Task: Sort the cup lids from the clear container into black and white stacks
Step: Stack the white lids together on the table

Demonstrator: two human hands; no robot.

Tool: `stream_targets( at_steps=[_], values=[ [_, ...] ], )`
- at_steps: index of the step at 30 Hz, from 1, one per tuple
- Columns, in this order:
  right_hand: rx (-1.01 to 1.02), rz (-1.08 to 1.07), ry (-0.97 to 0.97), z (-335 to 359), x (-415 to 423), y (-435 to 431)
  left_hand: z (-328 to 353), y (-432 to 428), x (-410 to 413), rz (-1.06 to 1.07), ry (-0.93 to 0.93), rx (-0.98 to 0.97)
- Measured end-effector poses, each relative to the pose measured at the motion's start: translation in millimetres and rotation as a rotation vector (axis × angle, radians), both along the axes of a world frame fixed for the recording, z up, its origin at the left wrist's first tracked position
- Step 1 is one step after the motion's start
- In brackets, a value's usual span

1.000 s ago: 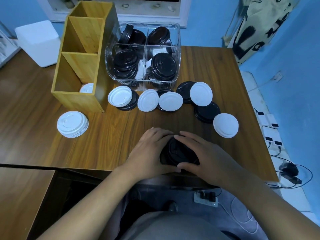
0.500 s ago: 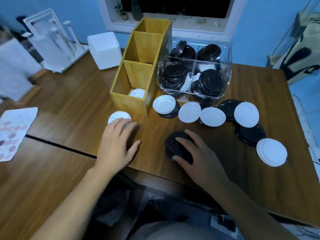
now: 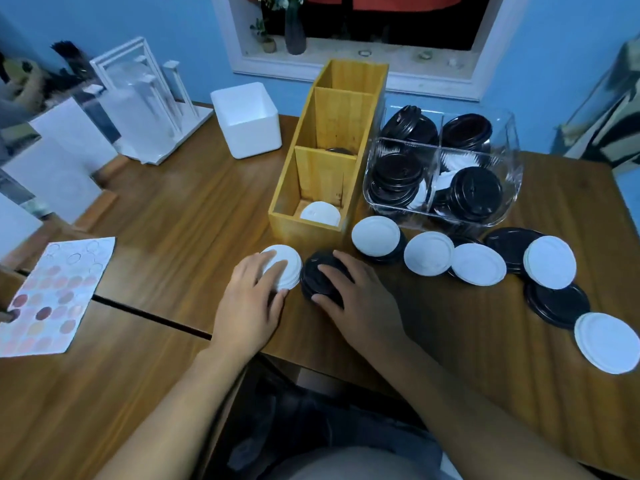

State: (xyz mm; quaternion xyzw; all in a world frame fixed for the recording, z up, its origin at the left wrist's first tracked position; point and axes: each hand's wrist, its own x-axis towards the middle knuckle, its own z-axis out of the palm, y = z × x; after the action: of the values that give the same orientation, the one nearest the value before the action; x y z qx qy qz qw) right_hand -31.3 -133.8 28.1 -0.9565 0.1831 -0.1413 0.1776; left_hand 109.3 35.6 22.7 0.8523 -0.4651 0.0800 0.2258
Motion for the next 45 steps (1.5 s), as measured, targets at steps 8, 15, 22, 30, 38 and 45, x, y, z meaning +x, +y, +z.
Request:
stream_targets(
  at_steps=[8,15,22,30,38,45],
  values=[
    [-0.242,-0.127,-0.032,27.6,-28.9,-59.9,2.3,3.3,2.0,-0.053,0.008,-0.007],
    [-0.433,-0.034,0.168,39.1,4.5,-93.1,15.7,2.9,-16.9,-0.046,0.006,-0.055],
    [0.217,-0.161,-0.145,51.3,-80.2,-75.4,23.8,-6.1,-58.4,-0.138,-0.031,-0.114],
    [1.069,-0.486,-0.136,35.9,-129.4,-61.9,12.7,-61.6,-113.9,-0.446,-0.001,-0.023],
    [0.477,-0.38,0.251,32.3,-121.0,-87.6,-10.2,-95.8,-119.2,-0.437,0.23,0.056],
    [-0.357,0.002,0.153,38.0,-86.7,-149.1,-13.5,-92.7,-112.1,-0.446,0.337,-0.005]
  ],
)
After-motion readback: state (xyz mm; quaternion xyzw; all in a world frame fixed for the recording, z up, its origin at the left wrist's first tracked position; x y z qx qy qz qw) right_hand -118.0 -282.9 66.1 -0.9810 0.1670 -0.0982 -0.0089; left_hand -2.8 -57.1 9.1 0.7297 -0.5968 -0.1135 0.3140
